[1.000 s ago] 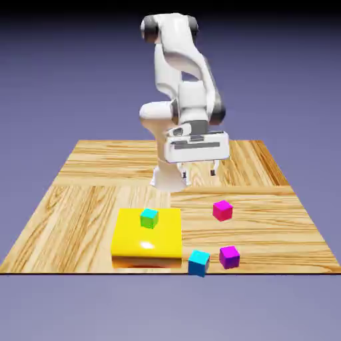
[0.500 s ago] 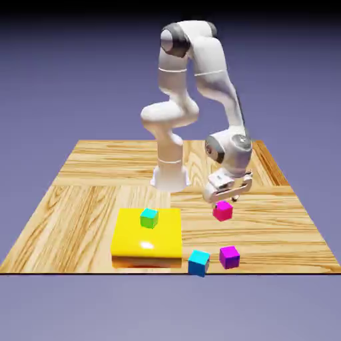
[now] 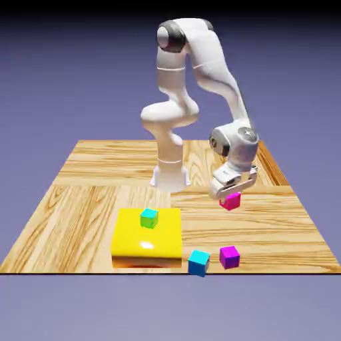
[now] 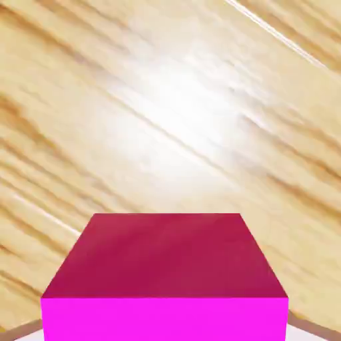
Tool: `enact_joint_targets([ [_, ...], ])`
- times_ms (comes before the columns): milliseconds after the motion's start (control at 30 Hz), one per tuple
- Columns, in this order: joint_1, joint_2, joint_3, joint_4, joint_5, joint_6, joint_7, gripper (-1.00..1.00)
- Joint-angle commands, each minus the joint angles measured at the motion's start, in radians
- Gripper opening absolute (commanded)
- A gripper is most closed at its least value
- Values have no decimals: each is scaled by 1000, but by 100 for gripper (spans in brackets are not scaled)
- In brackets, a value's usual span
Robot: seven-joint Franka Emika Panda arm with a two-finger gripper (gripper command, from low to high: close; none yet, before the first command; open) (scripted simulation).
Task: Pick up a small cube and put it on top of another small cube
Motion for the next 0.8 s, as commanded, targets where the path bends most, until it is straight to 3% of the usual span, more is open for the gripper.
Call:
enact_joint_targets([
  [0,-3,18,-16,36,-14,-16,-39,-100],
  [467,-115,263,-228,532,-173,-229,-586,-100],
  [633,-128,384,-230,500,-177,-76,-579,-100],
  [667,-128,385,-230,500,-177,-76,-579,100],
  [767,-120,316,-229,518,-175,-163,-583,100],
])
